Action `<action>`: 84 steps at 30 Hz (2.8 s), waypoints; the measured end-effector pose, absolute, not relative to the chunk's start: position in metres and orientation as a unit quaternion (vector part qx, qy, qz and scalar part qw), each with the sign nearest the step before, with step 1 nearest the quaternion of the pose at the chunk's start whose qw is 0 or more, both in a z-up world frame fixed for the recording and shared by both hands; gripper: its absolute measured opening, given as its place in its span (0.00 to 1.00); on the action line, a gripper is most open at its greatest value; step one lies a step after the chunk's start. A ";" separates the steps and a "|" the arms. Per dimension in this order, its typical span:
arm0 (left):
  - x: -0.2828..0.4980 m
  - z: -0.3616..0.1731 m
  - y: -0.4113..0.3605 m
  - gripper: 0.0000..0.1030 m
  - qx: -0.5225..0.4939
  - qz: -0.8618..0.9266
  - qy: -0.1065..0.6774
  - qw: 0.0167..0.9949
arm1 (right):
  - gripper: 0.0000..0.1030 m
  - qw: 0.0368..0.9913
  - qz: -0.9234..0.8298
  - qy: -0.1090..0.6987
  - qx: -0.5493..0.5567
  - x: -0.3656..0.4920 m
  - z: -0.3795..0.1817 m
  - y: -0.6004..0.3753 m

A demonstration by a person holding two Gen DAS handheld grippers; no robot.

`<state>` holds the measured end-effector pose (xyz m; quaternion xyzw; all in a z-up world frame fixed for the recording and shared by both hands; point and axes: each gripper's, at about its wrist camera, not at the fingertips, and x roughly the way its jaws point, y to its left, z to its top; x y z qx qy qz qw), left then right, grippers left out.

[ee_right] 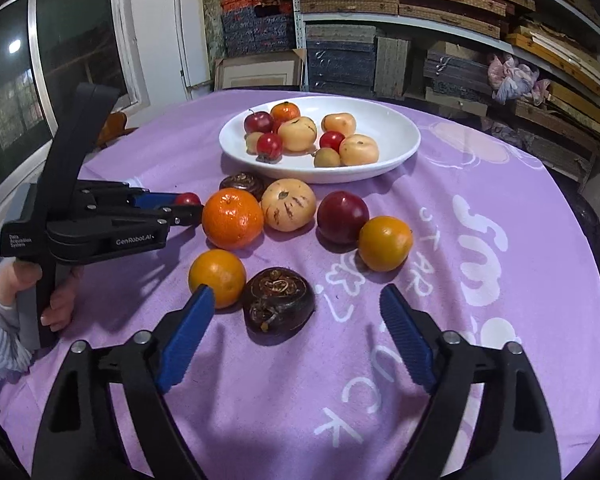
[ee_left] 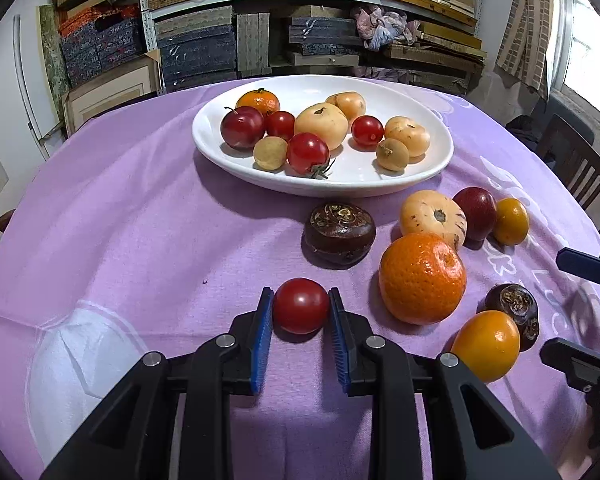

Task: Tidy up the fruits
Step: 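Grasp a red cherry tomato with the left tool while the right tool grasps a dark brown fruit, then place both held fruits on the white plate and open both tools, then grasp a tangerine with the left tool while the right tool grasps an orange-yellow fruit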

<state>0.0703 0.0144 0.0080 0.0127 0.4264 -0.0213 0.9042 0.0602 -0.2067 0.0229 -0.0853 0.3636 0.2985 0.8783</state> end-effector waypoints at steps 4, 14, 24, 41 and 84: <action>0.071 0.008 0.017 0.27 0.007 -0.023 0.428 0.903 | 0.70 0.877 0.288 0.370 -0.105 0.060 0.017 -0.202; 0.071 0.009 0.016 0.27 0.012 -0.022 0.428 0.903 | 0.46 0.855 0.301 0.396 -0.148 0.072 0.006 -0.171; 0.070 0.010 0.018 0.27 0.004 -0.025 0.425 0.905 | 0.43 0.864 0.308 0.386 -0.097 0.074 0.015 -0.188; 0.093 0.093 0.013 0.26 0.012 -0.026 0.337 0.941 | 0.43 0.892 0.286 0.338 -0.084 0.103 0.075 -0.191; 0.054 0.063 0.003 0.92 -0.014 0.033 0.369 0.929 | 0.96 0.943 0.195 0.257 0.085 0.085 0.064 -0.282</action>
